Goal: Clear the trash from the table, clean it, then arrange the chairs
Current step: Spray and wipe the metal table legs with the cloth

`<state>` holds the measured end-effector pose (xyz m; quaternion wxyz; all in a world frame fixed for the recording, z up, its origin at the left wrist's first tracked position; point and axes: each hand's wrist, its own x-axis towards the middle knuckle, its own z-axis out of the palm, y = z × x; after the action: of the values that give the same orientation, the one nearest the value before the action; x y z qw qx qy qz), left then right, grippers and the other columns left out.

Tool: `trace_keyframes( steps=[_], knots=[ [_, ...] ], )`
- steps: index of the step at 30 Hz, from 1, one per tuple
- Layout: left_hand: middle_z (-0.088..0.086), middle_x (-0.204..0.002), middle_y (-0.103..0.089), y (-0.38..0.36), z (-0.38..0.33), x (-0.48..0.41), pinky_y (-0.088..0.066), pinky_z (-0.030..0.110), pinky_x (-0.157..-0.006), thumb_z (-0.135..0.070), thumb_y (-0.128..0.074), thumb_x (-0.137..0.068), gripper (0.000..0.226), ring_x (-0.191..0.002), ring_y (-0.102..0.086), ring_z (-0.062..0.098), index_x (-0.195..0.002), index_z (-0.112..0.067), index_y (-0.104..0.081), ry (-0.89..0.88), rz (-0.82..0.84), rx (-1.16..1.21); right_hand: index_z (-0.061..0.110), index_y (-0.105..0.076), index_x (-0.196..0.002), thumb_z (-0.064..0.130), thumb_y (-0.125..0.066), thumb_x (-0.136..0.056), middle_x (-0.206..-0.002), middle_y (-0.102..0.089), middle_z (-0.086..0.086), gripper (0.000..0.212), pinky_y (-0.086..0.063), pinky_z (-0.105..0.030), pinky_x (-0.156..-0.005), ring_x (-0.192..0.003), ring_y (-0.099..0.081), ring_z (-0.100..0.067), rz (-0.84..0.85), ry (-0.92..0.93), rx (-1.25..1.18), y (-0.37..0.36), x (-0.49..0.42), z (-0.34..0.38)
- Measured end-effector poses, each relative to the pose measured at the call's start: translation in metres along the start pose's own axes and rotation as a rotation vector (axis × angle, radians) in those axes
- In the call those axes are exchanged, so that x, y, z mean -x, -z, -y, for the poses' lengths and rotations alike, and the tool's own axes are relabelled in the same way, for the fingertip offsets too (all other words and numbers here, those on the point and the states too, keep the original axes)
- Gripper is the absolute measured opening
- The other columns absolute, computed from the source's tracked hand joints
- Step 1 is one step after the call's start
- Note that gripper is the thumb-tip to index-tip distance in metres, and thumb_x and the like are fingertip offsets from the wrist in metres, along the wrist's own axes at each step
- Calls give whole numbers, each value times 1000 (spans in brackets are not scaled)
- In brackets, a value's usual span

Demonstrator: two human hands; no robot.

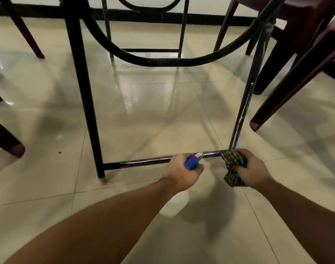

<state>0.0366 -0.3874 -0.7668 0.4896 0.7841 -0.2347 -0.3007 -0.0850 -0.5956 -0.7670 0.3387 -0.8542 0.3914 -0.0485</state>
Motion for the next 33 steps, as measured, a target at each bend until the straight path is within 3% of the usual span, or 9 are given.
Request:
trace_keyframes(
  steps=[2, 5, 9, 16, 22, 25, 28, 30, 33],
  knots=[
    [5, -63, -59, -16, -3, -9, -59, 50, -61, -36, -68, -85, 14, -55, -54, 20, -77, -27, -61, 14, -7, -4, 26, -55, -129, 11, -66, -89, -105, -68, -1, 44, -53, -25, -77, -87, -66, -18, -147, 166, -31, 2, -4, 2],
    [12, -74, -63, -33, 0, -20, -59, 54, -67, -35, -70, -85, 14, -61, -54, 20, -89, -23, -64, 59, -27, 20, 22, -47, -138, 7, -69, -82, -130, -54, -8, 63, -49, -44, -95, -112, -53, -29, -351, 278, 85, -4, -22, 1],
    [4, -72, -57, -47, 5, -25, -59, 56, -71, -33, -72, -88, 22, -63, -53, 21, -77, -33, -53, 138, -61, 16, 13, -48, -137, 0, -72, -71, -129, -48, -15, 72, -46, -50, -103, -117, -47, -35, -381, 316, 133, -22, -40, -6],
    [5, -65, -51, -49, 1, -22, -58, 56, -67, -31, -68, -88, 24, -58, -49, 22, -72, -22, -52, 147, -34, -32, 7, -47, -137, 3, -75, -73, -131, -43, -20, 70, -47, -51, -103, -119, -45, -37, -400, 354, 208, -36, -35, -14],
    [10, -71, -53, -44, -5, -15, -57, 58, -71, -22, -69, -89, 33, -63, -50, 24, -69, -30, -44, 141, -69, 1, 8, -58, -132, 11, -72, -76, -128, -50, -13, 58, -38, -48, -106, -122, -43, -32, -376, 333, 547, -51, -33, -6],
    [9, -71, -53, -39, -4, -10, -56, 60, -69, -21, -69, -87, 30, -63, -49, 25, -71, -29, -46, 128, -80, 35, 11, -46, -143, 11, -58, -85, -137, -50, -10, 58, -38, -39, -109, -126, -41, -28, -277, 213, 591, -65, -34, 17],
    [7, -74, -58, -34, -4, -6, -57, 59, -74, -18, -71, -88, 27, -67, -53, 24, -76, -31, -50, 140, -105, 59, 20, -23, -156, 9, -54, -91, -156, -34, -3, 73, -21, -39, -123, -144, -26, -23, -16, 333, 532, -80, -31, 30],
    [5, -72, -59, -29, -5, -4, -58, 58, -74, -18, -72, -88, 24, -67, -55, 24, -80, -32, -54, 144, -120, 80, 27, -19, -158, 14, -63, -91, -162, -23, 4, 81, -17, -40, -125, -150, -17, -18, 152, 392, 428, -70, -34, 24],
    [6, -71, -59, -19, -10, 1, -57, 57, -71, -18, -73, -88, 24, -65, -54, 23, -81, -34, -56, 126, -139, 127, 22, -16, -158, 16, -66, -88, -164, -19, 0, 86, -20, -38, -123, -151, -19, -19, 61, 256, 416, -62, -42, 7]
  ],
)
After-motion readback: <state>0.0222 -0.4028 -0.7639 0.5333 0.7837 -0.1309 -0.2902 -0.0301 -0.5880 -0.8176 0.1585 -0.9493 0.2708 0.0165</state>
